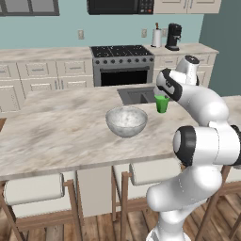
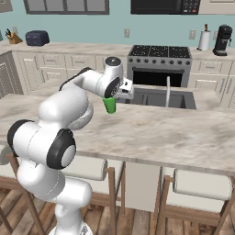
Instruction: Place the cup inside the bowl on the dining table and move the bowl to any counter.
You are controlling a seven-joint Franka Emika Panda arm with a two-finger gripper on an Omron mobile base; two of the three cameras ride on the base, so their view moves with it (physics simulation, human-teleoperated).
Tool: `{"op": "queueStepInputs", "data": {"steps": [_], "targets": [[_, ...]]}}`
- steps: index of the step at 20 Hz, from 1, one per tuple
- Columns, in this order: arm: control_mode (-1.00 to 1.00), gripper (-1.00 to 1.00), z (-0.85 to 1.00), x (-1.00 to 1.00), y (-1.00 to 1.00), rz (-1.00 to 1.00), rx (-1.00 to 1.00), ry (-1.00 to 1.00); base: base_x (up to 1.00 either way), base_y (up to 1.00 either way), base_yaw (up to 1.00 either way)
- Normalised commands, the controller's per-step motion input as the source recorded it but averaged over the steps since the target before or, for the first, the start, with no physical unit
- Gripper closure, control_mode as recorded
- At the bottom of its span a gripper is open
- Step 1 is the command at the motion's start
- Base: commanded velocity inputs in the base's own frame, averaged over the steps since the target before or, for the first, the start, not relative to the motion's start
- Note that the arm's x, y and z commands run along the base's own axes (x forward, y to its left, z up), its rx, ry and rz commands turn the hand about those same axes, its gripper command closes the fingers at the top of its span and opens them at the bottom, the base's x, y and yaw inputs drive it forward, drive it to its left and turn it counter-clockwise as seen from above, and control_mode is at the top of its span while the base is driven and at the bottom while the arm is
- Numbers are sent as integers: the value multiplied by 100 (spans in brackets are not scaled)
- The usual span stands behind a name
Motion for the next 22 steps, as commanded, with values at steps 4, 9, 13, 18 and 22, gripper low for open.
{"op": "queueStepInputs", "data": {"steps": [4, 9, 13, 18, 22], "targets": [[-100, 100, 12, -19, 11, -2, 6, 0, 0, 0, 0], [-100, 100, 12, -22, 20, -3, 6, -3, 0, 0, 0], [-100, 100, 20, -19, 24, -4, 1, -3, 0, 0, 0], [-100, 100, 25, -19, 27, -4, 0, -3, 0, 0, 0], [-100, 100, 19, -23, 28, -3, 0, 0, 0, 0, 0]]}}
